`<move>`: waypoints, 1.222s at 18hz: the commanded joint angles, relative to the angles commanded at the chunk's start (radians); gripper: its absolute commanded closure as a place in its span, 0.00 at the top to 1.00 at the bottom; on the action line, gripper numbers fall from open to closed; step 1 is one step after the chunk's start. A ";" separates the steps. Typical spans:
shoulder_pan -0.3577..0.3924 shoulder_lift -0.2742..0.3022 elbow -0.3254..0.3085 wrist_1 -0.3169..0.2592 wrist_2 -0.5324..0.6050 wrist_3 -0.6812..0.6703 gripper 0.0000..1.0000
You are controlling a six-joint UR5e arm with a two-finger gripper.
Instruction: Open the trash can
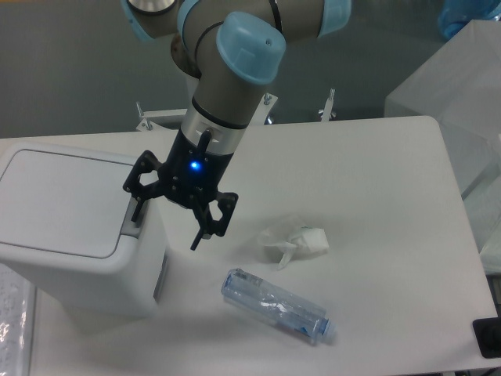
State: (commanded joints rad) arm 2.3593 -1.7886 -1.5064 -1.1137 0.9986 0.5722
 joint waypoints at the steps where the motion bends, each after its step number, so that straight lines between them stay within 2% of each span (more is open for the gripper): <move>1: 0.000 -0.002 0.000 0.000 0.002 0.000 1.00; 22: 0.000 -0.003 0.014 0.000 -0.002 0.002 1.00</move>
State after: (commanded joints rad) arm 2.3593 -1.7917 -1.4927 -1.1137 0.9971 0.5737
